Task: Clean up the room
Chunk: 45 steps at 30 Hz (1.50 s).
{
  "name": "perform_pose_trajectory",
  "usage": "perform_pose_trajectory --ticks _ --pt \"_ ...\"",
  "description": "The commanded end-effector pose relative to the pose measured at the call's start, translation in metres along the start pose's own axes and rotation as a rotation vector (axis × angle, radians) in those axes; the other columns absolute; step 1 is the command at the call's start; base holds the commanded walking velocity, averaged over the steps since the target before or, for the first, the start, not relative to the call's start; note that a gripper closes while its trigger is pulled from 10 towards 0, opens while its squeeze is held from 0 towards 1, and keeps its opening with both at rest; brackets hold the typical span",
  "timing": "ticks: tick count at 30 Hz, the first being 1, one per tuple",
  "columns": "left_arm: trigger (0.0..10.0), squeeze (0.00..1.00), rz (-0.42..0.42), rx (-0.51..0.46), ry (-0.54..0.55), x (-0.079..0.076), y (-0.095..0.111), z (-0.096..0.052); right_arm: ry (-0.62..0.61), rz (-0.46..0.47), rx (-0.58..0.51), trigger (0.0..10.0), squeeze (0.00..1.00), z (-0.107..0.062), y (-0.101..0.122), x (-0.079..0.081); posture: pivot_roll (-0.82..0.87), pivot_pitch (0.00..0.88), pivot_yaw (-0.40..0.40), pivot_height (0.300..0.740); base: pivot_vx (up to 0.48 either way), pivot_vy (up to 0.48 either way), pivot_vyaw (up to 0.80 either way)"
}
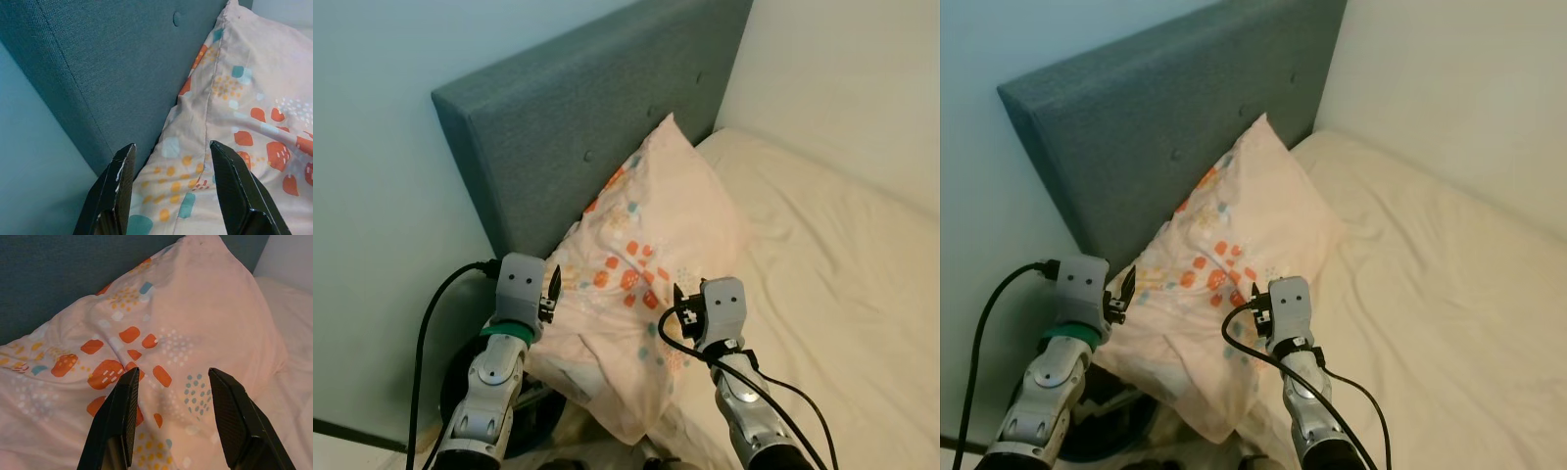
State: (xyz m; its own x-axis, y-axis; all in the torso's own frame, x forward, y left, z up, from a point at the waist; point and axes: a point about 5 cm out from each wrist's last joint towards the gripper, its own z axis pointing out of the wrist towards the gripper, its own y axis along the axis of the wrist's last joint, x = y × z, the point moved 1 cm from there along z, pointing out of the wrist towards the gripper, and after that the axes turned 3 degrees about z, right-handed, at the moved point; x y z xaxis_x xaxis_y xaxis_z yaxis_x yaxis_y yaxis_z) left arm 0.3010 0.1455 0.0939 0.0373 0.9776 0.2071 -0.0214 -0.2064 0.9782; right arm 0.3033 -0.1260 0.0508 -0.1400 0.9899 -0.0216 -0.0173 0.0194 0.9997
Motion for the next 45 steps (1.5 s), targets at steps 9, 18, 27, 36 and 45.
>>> perform_pose_trajectory --ticks 9,18,27,36,45 --pt "10.0 0.0 0.01 0.03 -0.02 -0.004 -0.008 -0.002 -0.015 0.002 0.016 10.0 0.0 -0.001 -0.003 -0.003 -0.03 0.048 0.045 0.74 0.0 0.0 0.0" --pt "10.0 0.0 0.022 0.046 -0.057 -0.006 -0.011 -0.002 -0.036 0.047 -0.025 10.0 0.0 0.006 0.007 -0.002 -0.02 0.057 0.058 0.74 0.0 0.0 0.0" --pt "10.0 0.0 0.022 0.062 -0.075 -0.004 -0.007 0.002 -0.036 0.057 -0.076 10.0 0.0 0.012 0.02 0.003 -0.02 0.069 0.073 0.74 0.0 0.0 0.0" --pt "10.0 0.0 0.118 0.17 -0.134 0.007 -0.032 -0.014 -0.074 0.096 -0.105 10.0 0.0 0.013 0.027 -0.006 -0.02 0.085 0.082 0.74 0.0 0.0 0.0" --pt "10.0 0.0 0.057 0.172 -0.07 0.017 -0.026 -0.003 -0.102 0.106 -0.087 10.0 0.0 0.01 0.023 -0.015 -0.02 0.107 0.062 0.735 0.0 0.0 0.0"
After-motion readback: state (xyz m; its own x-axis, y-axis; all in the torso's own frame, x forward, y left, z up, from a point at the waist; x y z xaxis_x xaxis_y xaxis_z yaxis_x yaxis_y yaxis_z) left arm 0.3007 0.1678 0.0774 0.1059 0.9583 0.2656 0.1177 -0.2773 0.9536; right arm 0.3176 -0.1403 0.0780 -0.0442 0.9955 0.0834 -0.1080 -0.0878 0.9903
